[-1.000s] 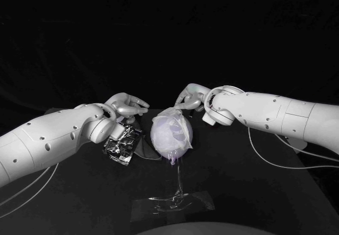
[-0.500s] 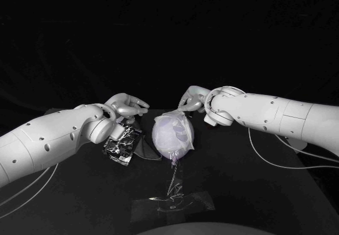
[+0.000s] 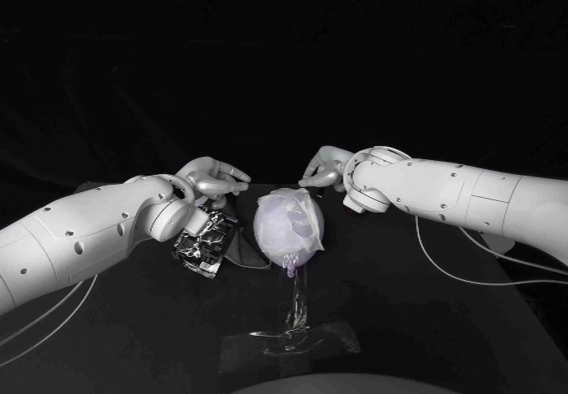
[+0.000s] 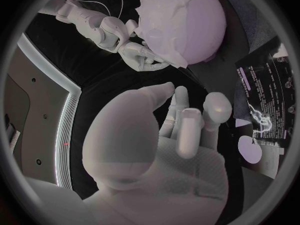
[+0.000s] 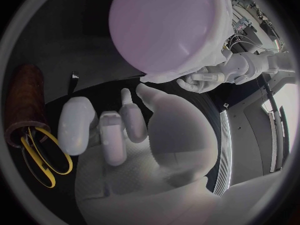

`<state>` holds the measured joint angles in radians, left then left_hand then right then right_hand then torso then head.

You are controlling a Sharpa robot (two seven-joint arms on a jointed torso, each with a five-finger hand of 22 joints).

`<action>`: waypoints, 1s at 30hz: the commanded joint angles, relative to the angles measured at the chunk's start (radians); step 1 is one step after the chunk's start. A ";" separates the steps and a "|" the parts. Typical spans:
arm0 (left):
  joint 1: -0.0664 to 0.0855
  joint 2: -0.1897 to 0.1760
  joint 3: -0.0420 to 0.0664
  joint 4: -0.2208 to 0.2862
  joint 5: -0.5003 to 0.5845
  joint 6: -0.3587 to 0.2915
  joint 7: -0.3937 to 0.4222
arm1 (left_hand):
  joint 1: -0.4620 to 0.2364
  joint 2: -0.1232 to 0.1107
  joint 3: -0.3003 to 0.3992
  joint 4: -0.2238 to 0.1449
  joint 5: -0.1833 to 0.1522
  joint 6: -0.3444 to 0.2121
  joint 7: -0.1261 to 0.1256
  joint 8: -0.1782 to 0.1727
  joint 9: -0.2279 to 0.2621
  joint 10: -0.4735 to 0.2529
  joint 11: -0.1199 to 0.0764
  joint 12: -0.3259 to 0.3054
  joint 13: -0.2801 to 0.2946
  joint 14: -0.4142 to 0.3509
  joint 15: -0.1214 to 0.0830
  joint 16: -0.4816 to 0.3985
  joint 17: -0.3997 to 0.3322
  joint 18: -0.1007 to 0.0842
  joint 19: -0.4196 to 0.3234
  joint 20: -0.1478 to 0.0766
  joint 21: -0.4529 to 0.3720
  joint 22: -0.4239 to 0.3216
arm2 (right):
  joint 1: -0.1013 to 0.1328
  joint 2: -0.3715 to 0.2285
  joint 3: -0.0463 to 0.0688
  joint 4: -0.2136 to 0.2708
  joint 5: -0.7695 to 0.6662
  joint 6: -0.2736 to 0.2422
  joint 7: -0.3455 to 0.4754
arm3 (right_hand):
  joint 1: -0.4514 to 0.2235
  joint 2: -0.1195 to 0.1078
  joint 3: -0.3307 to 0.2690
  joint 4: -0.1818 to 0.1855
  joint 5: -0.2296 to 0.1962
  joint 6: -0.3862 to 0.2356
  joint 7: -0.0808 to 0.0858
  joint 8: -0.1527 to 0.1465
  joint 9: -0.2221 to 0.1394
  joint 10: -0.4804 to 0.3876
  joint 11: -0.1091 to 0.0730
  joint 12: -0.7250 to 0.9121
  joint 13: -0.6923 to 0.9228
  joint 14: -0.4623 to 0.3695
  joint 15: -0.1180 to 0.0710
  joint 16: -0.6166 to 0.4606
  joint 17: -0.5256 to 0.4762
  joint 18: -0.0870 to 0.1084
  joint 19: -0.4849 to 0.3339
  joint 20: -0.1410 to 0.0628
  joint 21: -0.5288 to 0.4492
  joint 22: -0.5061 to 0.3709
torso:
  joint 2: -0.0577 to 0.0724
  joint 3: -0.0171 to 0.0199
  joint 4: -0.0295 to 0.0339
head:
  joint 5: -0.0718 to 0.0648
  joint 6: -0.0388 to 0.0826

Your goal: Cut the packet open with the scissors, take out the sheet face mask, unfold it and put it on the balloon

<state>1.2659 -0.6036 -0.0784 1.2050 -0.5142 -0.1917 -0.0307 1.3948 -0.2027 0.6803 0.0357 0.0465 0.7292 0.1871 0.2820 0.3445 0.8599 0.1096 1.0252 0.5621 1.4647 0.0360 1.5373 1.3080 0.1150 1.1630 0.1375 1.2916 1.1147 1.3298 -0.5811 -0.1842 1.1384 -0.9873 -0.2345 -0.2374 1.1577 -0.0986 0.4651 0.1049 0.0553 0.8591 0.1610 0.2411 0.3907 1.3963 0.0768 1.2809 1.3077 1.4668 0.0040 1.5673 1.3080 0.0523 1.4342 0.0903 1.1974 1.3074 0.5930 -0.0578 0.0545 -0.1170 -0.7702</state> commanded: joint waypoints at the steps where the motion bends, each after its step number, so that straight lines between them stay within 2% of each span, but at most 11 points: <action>1: 0.002 -0.002 0.001 0.006 0.008 0.018 0.009 | -0.005 0.009 0.005 0.002 0.002 0.003 0.005 -0.007 -0.001 0.007 0.000 -0.001 0.000 0.013 0.009 0.003 0.044 -0.002 0.003 0.003 0.004 0.001 | -0.001 -0.002 0.000 0.001 0.005 -0.002 -0.041 | -0.018 -0.003 -0.017 0.026 0.000 -0.031 0.013 -0.024 -0.012 -0.027 0.012 -0.033 0.062 0.104 0.013 0.003 0.263 0.015 -0.010 0.013 -0.024 0.162 | 0.000 0.0002 -0.0003 | 0.000 0.000; 10: 0.001 -0.015 0.001 0.013 0.009 0.015 0.011 | -0.005 0.009 0.005 0.002 0.002 0.003 0.005 -0.007 -0.001 0.007 0.000 -0.001 -0.001 0.013 0.009 0.003 0.044 -0.002 0.003 0.003 0.004 0.001 | -0.001 -0.018 0.000 0.009 0.011 -0.042 -0.064 | 0.022 0.027 -0.004 0.026 0.023 -0.023 0.019 -0.032 -0.018 -0.029 0.016 -0.030 0.058 0.104 0.018 0.003 0.263 0.019 -0.010 0.026 -0.025 0.162 | -0.001 0.0009 -0.0015 | -0.005 0.000; 14: 0.001 -0.021 0.000 0.020 0.019 0.007 0.029 | -0.005 0.009 0.004 0.003 0.002 0.003 0.005 -0.007 -0.001 0.006 0.000 -0.001 -0.001 0.013 0.009 0.003 0.044 -0.002 0.003 0.003 0.004 0.001 | -0.002 -0.051 0.000 0.049 0.020 -0.114 -0.045 | 0.061 0.032 0.011 0.003 0.045 0.000 0.015 -0.027 -0.019 -0.018 0.012 -0.014 0.063 0.104 0.015 0.003 0.263 0.017 0.000 0.029 -0.005 0.168 | 0.000 0.0005 -0.0008 | -0.011 -0.001; 17: 0.000 -0.030 0.000 0.031 0.046 0.000 0.069 | -0.012 0.010 0.003 0.007 0.002 0.015 0.002 -0.002 -0.002 0.000 -0.001 -0.003 -0.004 -0.001 0.009 -0.001 0.014 0.004 -0.021 0.004 -0.012 -0.024 | -0.004 -0.101 0.000 0.122 0.038 -0.192 -0.003 | 0.078 0.035 0.019 -0.011 0.053 0.030 0.006 -0.014 -0.015 0.005 0.005 0.016 0.079 0.104 0.009 0.003 0.263 0.011 0.017 0.026 0.034 0.178 | 0.000 0.0008 -0.0027 | -0.014 -0.003; 19: 0.000 -0.037 0.000 0.040 0.062 -0.006 0.102 | -0.018 0.011 0.002 0.012 0.002 0.021 0.001 -0.001 -0.004 -0.018 -0.001 -0.017 -0.014 -0.042 0.008 -0.019 -0.068 0.018 -0.080 0.004 -0.053 -0.085 | -0.007 -0.135 0.000 0.174 0.048 -0.231 0.023 | 0.084 0.037 0.023 -0.016 0.049 0.043 0.001 -0.009 -0.014 0.020 0.001 0.037 0.091 0.104 0.006 0.003 0.263 0.007 0.026 0.024 0.057 0.184 | 0.000 0.0008 -0.0045 | -0.015 -0.005; 20: -0.001 -0.041 0.000 0.045 0.069 -0.010 0.120 | -0.028 0.013 0.000 0.021 0.003 0.024 0.001 0.001 -0.007 -0.048 0.001 -0.054 -0.038 -0.123 0.011 -0.059 -0.212 0.042 -0.189 0.006 -0.133 -0.195 | -0.009 -0.153 0.000 0.204 0.051 -0.250 0.034 | 0.086 0.037 0.024 -0.018 0.041 0.055 -0.004 -0.005 -0.013 0.035 -0.004 0.058 0.104 0.104 0.002 0.003 0.263 0.003 0.035 0.021 0.077 0.189 | 0.000 0.0007 -0.0041 | -0.015 -0.006; 22: -0.004 -0.052 0.000 0.062 0.082 -0.020 0.169 | -0.028 0.015 -0.003 0.024 0.002 0.023 0.005 0.002 -0.009 -0.054 -0.002 -0.075 -0.055 -0.178 0.013 -0.092 -0.298 0.056 -0.256 0.007 -0.186 -0.260 | -0.015 -0.201 0.000 0.280 0.056 -0.290 0.061 | 0.085 0.036 0.024 -0.019 0.039 0.062 -0.007 -0.002 -0.013 0.042 -0.006 0.067 0.110 0.104 0.000 0.003 0.263 0.002 0.039 0.018 0.087 0.192 | -0.002 0.0011 -0.0052 | -0.017 -0.010; 23: -0.005 -0.057 0.000 0.070 0.085 -0.025 0.188 | -0.034 0.018 -0.008 0.031 0.004 0.022 0.002 0.002 -0.010 -0.074 0.009 -0.105 -0.074 -0.259 0.016 -0.140 -0.421 0.068 -0.323 0.010 -0.242 -0.324 | -0.017 -0.220 0.000 0.311 0.056 -0.306 0.071 | 0.083 0.033 0.023 -0.019 0.038 0.067 -0.009 -0.001 -0.013 0.048 -0.008 0.076 0.115 0.104 -0.002 0.003 0.263 0.000 0.042 0.017 0.094 0.194 | -0.002 0.0013 -0.0057 | -0.017 -0.010; 24: -0.008 -0.063 0.000 0.080 0.087 -0.032 0.211 | -0.046 0.008 -0.022 0.041 0.004 0.018 0.008 0.003 -0.013 -0.116 0.025 -0.165 -0.111 -0.464 0.025 -0.277 -0.694 0.063 -0.367 0.019 -0.292 -0.349 | -0.021 -0.245 0.000 0.350 0.054 -0.324 0.082 | 0.083 0.030 0.022 -0.021 0.037 0.078 -0.014 0.005 -0.011 0.057 -0.012 0.090 0.124 0.104 -0.005 0.003 0.263 -0.001 0.046 0.015 0.104 0.196 | -0.002 0.0016 -0.0063 | -0.019 -0.011; 27: -0.016 -0.082 0.000 0.111 0.074 -0.053 0.267 | -0.049 0.000 -0.049 0.048 0.002 0.015 0.020 0.009 -0.015 -0.131 0.032 -0.222 -0.155 -0.527 0.040 -0.356 -0.734 0.061 -0.406 0.035 -0.359 -0.387 | -0.035 -0.305 0.000 0.446 0.024 -0.372 0.105 | 0.086 0.018 0.019 -0.030 0.037 0.108 -0.028 0.022 -0.005 0.068 -0.024 0.106 0.134 0.104 -0.015 0.003 0.263 -0.003 0.051 0.006 0.114 0.199 | -0.004 0.0020 -0.0075 | -0.026 -0.015; 30: -0.025 -0.098 0.000 0.139 0.031 -0.078 0.317 | -0.045 -0.009 -0.100 0.062 0.001 0.018 0.024 0.026 -0.019 -0.150 0.047 -0.308 -0.224 -0.629 0.062 -0.487 -0.806 0.053 -0.465 0.072 -0.495 -0.469 | -0.056 -0.357 0.000 0.529 -0.039 -0.421 0.120 | 0.093 0.006 0.017 -0.041 0.035 0.133 -0.040 0.040 0.002 0.071 -0.034 0.109 0.137 0.104 -0.023 0.003 0.263 -0.004 0.053 0.000 0.119 0.200 | -0.007 0.0020 -0.0098 | -0.029 -0.017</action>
<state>1.2425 -0.7001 -0.0791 1.3333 -0.4629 -0.2241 0.1680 1.3523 -0.2004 0.5897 0.0951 0.0497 0.7499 0.1945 0.3034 0.3261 0.7126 0.1521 0.7315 0.3499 0.8555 0.0948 1.0725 0.5143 0.1717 0.7100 0.2041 0.8197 0.6596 1.2789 -0.9314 -0.1843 1.6476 -0.9581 -0.5522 -0.1785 1.2550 -0.0820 0.4817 0.0683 0.0964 0.9856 0.1226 0.2773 0.3911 1.4675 0.0501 1.3843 1.3073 1.4654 -0.0130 1.5673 1.3081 0.0523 1.4670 0.0985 1.3100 1.3078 0.5886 -0.0560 0.0473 -0.1434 -0.7856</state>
